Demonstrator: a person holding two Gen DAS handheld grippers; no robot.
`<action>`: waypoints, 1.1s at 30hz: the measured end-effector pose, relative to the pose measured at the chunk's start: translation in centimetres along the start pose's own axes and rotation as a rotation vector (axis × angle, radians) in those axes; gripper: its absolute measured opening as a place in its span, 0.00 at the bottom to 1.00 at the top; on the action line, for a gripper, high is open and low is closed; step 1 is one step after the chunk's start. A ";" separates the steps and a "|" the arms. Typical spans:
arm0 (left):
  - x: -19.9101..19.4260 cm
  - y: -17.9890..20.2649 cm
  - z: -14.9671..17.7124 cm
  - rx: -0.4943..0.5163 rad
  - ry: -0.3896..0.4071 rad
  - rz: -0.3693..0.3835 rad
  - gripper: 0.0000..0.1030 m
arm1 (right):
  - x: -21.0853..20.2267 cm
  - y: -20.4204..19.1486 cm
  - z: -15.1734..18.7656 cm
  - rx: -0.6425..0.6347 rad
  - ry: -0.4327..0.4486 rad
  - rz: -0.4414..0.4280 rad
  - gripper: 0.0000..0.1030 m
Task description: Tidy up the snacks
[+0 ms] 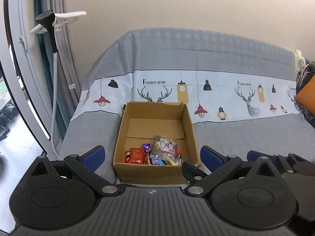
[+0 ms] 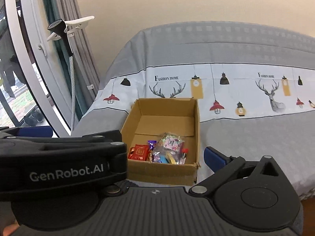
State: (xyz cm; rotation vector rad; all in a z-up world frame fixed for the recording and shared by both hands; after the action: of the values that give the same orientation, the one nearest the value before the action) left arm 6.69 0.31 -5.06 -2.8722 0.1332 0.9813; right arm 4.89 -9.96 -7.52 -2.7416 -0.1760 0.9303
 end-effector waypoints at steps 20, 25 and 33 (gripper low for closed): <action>-0.9 0.0 1.0 0.021 -0.046 -0.060 1.00 | -0.5 -0.2 1.1 0.029 -0.033 -0.016 0.99; -0.9 -0.2 1.2 0.020 -0.053 -0.060 1.00 | -0.4 -0.3 1.4 0.031 -0.042 -0.019 0.99; -0.6 -0.3 1.4 0.020 -0.063 -0.058 1.00 | -0.4 -0.3 1.6 0.031 -0.052 -0.018 0.99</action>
State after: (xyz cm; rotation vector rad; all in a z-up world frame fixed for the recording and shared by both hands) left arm 5.42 0.82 -5.72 -2.8066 0.0544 1.0526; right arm 3.60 -9.45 -8.46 -2.6850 -0.1933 0.9911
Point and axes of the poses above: each gripper's, at about its wrist camera, not at the fingertips, and x roughly the way its jaws point, y to its right, z to its underside, the point moved 9 cm from there along x, roughly the way its jaws point, and after that the axes turned 1 degree about x, right-handed, at the moved point
